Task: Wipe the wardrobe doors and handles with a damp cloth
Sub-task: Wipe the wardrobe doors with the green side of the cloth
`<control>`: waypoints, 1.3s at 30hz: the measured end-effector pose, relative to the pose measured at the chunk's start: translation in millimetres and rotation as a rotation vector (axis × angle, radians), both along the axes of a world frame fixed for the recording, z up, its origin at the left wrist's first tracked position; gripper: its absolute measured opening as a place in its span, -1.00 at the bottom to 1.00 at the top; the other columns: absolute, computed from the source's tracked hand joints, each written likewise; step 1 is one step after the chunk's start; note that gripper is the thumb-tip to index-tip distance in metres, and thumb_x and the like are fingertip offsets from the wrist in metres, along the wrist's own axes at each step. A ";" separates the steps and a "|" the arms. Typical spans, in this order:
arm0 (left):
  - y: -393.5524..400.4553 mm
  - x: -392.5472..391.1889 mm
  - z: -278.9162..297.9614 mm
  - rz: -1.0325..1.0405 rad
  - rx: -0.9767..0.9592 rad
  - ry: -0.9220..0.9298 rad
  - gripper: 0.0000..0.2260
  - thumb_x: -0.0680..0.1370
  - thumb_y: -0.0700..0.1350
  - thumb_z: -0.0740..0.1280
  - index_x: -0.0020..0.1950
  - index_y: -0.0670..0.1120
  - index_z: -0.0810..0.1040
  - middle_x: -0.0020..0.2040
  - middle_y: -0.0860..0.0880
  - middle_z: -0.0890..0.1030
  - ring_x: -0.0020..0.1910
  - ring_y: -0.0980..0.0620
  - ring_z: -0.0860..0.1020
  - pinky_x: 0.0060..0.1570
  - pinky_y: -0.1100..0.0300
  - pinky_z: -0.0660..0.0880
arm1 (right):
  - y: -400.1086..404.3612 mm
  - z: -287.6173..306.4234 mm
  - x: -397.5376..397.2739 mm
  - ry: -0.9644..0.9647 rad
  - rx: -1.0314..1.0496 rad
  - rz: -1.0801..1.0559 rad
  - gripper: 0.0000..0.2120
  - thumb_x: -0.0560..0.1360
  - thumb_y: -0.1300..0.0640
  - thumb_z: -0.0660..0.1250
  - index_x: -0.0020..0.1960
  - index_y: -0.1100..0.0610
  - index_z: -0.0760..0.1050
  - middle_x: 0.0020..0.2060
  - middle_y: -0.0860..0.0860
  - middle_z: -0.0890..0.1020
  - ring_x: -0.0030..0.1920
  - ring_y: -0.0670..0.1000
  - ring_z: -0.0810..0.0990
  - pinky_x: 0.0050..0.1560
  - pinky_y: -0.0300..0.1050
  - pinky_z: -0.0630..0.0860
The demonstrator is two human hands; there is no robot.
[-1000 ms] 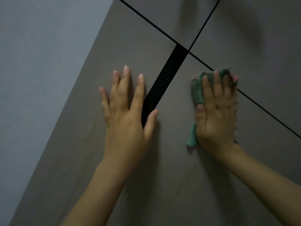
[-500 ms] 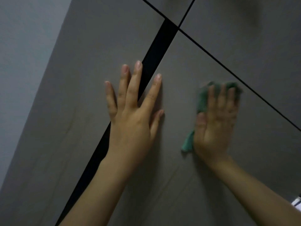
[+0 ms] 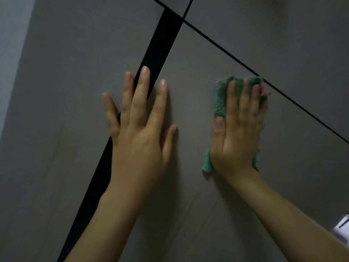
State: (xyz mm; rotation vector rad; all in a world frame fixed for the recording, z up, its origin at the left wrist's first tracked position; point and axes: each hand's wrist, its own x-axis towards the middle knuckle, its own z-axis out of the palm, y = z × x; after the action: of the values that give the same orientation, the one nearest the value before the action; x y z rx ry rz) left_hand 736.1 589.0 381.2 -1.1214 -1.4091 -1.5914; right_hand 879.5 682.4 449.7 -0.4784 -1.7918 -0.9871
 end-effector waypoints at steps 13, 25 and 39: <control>15.5 59.0 46.0 -0.005 -0.126 0.196 -0.48 0.60 -0.10 0.26 0.52 -0.21 0.22 0.53 -0.25 0.12 0.53 -0.20 0.03 0.48 -0.15 -0.15 | 21.1 -4.8 43.1 0.095 -0.035 -0.053 -0.51 0.63 0.01 -0.03 0.51 0.16 0.13 0.46 0.15 0.24 0.51 0.16 0.07 0.51 0.09 -0.14; 36.3 79.3 72.4 0.158 -0.271 0.453 -0.51 0.61 0.09 0.20 0.50 -0.06 0.29 0.51 -0.19 0.23 0.50 -0.14 0.14 0.43 -0.20 0.10 | 40.9 -2.7 85.2 0.395 -0.193 -0.057 -0.54 0.63 0.01 -0.03 0.44 0.22 0.25 0.42 0.23 0.33 0.45 0.26 0.17 0.48 0.13 -0.05; 47.8 96.5 71.8 0.176 -0.236 0.398 -0.44 0.56 0.10 0.26 0.48 -0.12 0.24 0.50 -0.27 0.19 0.50 -0.22 0.06 0.47 -0.18 -0.11 | 38.3 -26.6 89.9 0.373 -0.217 -0.033 -0.52 0.63 0.03 -0.01 0.52 0.13 0.15 0.52 0.09 0.15 0.51 0.17 0.11 0.51 0.12 -0.06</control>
State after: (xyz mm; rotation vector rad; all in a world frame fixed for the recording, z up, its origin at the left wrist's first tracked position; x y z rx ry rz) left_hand 832.6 636.8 453.0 -1.3245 -1.4006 -1.0276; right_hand 969.4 720.7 423.0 -0.7765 -1.5598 -0.6737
